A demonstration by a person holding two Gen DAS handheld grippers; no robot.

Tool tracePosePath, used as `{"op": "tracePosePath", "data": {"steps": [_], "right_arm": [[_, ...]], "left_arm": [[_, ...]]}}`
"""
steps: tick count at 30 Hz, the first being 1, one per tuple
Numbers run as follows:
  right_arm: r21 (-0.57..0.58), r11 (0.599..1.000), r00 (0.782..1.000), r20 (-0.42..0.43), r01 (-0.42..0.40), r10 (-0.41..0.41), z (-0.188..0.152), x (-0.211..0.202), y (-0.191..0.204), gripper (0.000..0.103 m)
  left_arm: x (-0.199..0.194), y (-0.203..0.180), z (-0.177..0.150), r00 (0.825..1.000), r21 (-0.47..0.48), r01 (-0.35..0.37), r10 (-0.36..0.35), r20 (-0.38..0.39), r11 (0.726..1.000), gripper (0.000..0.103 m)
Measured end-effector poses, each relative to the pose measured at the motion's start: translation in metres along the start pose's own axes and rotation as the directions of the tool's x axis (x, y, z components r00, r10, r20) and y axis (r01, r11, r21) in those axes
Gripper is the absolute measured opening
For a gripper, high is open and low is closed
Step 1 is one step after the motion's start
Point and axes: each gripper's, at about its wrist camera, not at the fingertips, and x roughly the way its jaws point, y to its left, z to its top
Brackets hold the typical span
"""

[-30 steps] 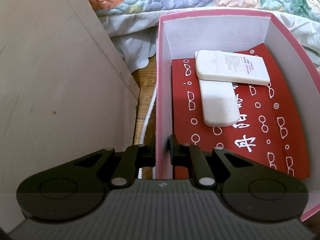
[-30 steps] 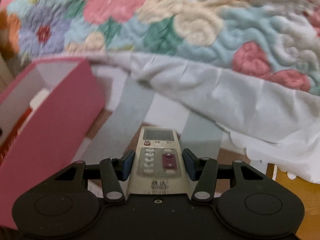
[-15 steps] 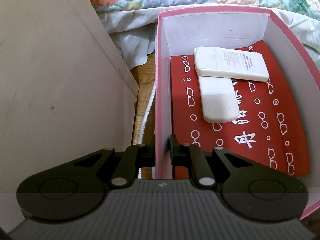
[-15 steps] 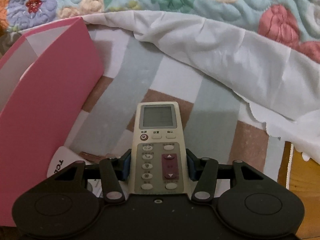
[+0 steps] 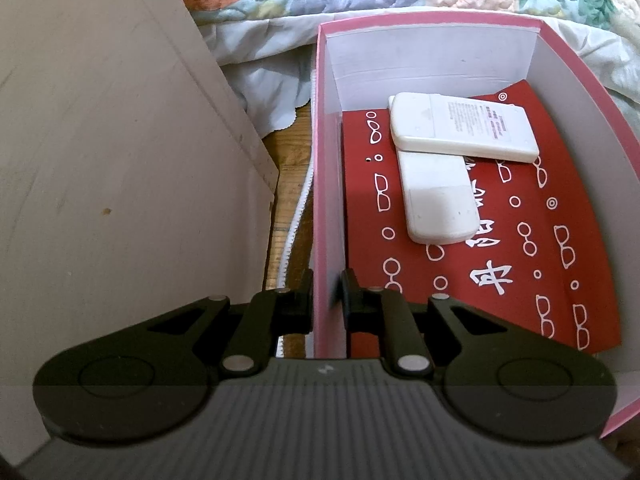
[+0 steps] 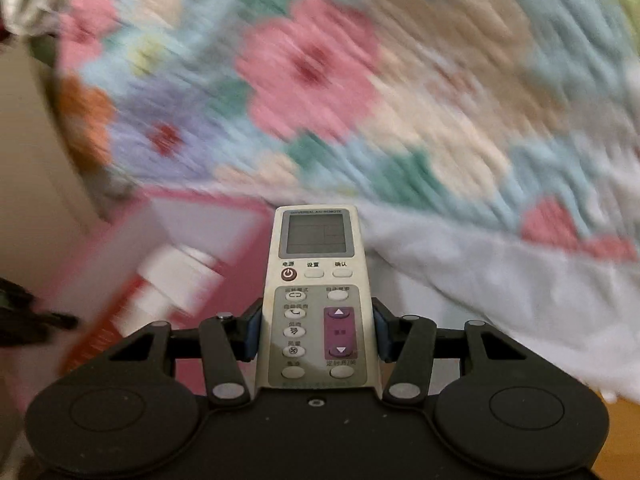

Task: Organize rigid objects
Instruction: 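Place the cream remote in the box beside the others, right tool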

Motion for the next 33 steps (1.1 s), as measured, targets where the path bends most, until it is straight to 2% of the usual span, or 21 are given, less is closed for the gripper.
{"op": "tracePosePath", "data": {"steps": [2, 5, 8, 10, 14, 18, 20, 24, 25, 27, 33], "right_arm": [[-0.056, 0.996, 0.997, 0.025, -0.067, 0.068, 0.009, -0.007, 0.024, 0.058], [-0.212, 0.968, 0.99, -0.043, -0.137, 0.131, 0.017, 0.004, 0.073, 0.058], [-0.395, 0.901, 0.981, -0.139, -0.178, 0.133, 0.019, 0.025, 0.115, 0.058], [-0.459, 0.853, 0.961, -0.23, -0.248, 0.156, 0.021, 0.048, 0.135, 0.058], [-0.579, 0.748, 0.921, -0.376, -0.324, 0.108, 0.012, 0.086, 0.166, 0.058], [-0.602, 0.698, 0.895, -0.427, -0.389, 0.131, 0.01, 0.103, 0.178, 0.058], [-0.633, 0.658, 0.89, -0.437, -0.407, 0.13, 0.008, 0.112, 0.186, 0.058], [-0.747, 0.548, 0.907, -0.418, -0.376, 0.053, -0.003, 0.121, 0.201, 0.057], [-0.758, 0.54, 0.911, -0.41, -0.367, 0.043, -0.004, 0.122, 0.202, 0.057], [-0.77, 0.547, 0.925, -0.38, -0.33, 0.023, -0.002, 0.123, 0.2, 0.059], [-0.736, 0.645, 0.967, -0.255, -0.205, 0.016, 0.007, 0.089, 0.184, 0.061]], "left_arm": [[0.0, 0.0, 0.0, 1.0, 0.0, 0.001, -0.001, 0.0, 1.0, 0.014], [0.0, -0.001, 0.001, 1.0, 0.005, 0.0, 0.0, -0.003, 1.0, 0.014], [0.0, -0.001, 0.001, 1.0, 0.002, -0.003, 0.003, -0.003, 1.0, 0.013], [0.001, -0.002, 0.001, 1.0, 0.0, -0.003, 0.003, -0.005, 1.0, 0.013], [0.003, 0.0, 0.002, 1.0, -0.009, 0.007, -0.007, -0.013, 1.0, 0.013], [0.004, 0.004, 0.003, 1.0, -0.025, 0.023, -0.024, -0.021, 0.999, 0.013], [0.004, 0.004, 0.004, 0.999, -0.025, 0.027, -0.028, -0.022, 0.999, 0.013], [0.004, 0.005, 0.003, 0.999, -0.024, 0.032, -0.032, -0.018, 0.999, 0.013], [0.005, 0.006, 0.003, 0.999, -0.026, 0.033, -0.034, -0.018, 0.999, 0.013], [0.005, 0.006, 0.003, 0.999, -0.03, 0.035, -0.035, -0.019, 0.999, 0.013], [0.003, 0.005, 0.001, 0.999, -0.025, 0.03, -0.031, -0.014, 0.999, 0.013]]}}
